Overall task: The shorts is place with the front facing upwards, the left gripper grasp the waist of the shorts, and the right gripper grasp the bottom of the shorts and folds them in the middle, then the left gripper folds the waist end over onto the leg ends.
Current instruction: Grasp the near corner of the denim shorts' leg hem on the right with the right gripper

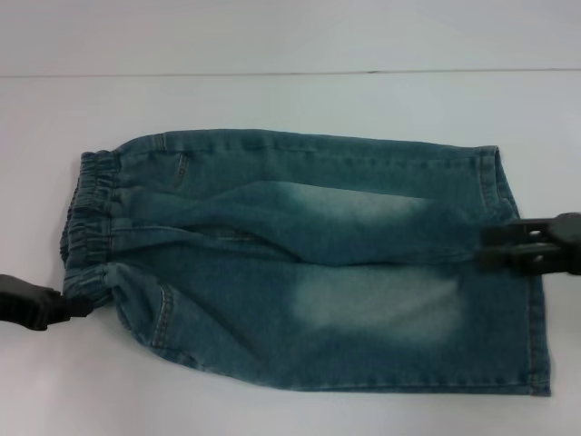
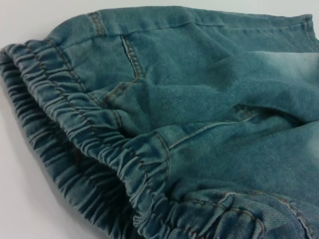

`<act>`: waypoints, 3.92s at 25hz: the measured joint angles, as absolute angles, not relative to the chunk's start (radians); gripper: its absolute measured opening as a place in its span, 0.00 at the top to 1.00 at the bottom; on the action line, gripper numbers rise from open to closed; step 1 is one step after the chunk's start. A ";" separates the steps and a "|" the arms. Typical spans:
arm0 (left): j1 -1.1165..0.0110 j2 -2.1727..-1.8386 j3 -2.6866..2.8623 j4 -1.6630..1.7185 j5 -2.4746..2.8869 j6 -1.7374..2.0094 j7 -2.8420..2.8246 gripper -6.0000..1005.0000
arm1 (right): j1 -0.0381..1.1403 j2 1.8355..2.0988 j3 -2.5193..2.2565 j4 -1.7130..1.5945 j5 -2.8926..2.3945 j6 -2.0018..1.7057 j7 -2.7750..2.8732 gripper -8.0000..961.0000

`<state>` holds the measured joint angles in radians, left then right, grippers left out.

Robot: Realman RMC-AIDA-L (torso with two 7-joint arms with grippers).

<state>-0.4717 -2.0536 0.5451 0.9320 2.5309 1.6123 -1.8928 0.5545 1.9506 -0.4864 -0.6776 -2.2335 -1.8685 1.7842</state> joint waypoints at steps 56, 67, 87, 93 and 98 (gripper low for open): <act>-0.526 -2.046 0.540 0.928 2.531 1.619 -1.907 0.94 | 0.640 1.901 -0.760 -0.685 -2.665 -1.849 1.964 0.10; -0.528 -2.046 0.538 0.928 2.531 1.617 -1.907 0.94 | 0.653 1.902 -0.776 -0.661 -2.666 -1.837 1.966 0.10; -0.525 -2.048 0.534 0.928 2.529 1.619 -1.906 0.94 | 0.669 1.922 -0.774 -0.661 -2.658 -1.815 1.960 0.10; -0.522 -2.048 0.534 0.919 2.529 1.617 -1.903 0.94 | 0.671 1.927 -0.773 -0.661 -2.631 -1.817 1.952 0.13; -0.523 -2.047 0.534 0.917 2.529 1.617 -1.903 0.94 | 0.670 1.927 -0.776 -0.661 -2.628 -1.814 1.948 0.15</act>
<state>-0.5229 -2.0469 0.5338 0.9173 2.5294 1.6167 -1.9027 0.6697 1.9268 -0.7761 -0.6612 -2.6282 -1.8144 1.9484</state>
